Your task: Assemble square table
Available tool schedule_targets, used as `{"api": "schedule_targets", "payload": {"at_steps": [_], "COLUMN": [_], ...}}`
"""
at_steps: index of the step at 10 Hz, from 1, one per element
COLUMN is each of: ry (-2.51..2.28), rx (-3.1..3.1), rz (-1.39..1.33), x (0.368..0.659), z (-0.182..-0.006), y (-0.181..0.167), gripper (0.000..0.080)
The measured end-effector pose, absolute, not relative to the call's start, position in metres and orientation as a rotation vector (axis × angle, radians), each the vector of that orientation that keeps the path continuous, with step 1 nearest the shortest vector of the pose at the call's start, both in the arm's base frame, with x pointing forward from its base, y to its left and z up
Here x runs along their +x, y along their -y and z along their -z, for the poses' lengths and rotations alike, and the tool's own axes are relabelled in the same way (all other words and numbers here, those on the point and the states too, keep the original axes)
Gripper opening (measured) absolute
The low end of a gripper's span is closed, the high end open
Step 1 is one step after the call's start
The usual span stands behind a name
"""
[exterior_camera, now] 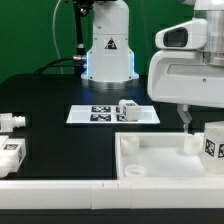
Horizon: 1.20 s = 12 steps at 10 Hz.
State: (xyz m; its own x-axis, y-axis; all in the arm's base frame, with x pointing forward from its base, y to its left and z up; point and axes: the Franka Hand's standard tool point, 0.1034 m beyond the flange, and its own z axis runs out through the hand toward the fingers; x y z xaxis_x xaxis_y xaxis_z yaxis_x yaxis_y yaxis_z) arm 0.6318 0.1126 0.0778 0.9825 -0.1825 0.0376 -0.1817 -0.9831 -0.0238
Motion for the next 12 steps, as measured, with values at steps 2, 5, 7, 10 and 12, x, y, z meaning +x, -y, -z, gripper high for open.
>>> {"api": "schedule_targets", "payload": {"at_steps": [2, 5, 7, 10, 12], "ry": [-0.173, -0.376, -0.57, -1.044, -1.468], "rx": [-3.117, -3.096, -3.063, -2.929, -2.705], "rz": [0.061, 0.058, 0.055, 0.075, 0.046], "x": [0.6313, 0.6311, 0.6309, 0.6305, 0.6313], "z": [-0.077, -0.0768, -0.0766, -0.0751, -0.0751], "y": [-0.1136, -0.1139, -0.1148, -0.1205, -0.1228], "gripper": [0.0649, 0.0399, 0.0284, 0.0284, 0.0284]}}
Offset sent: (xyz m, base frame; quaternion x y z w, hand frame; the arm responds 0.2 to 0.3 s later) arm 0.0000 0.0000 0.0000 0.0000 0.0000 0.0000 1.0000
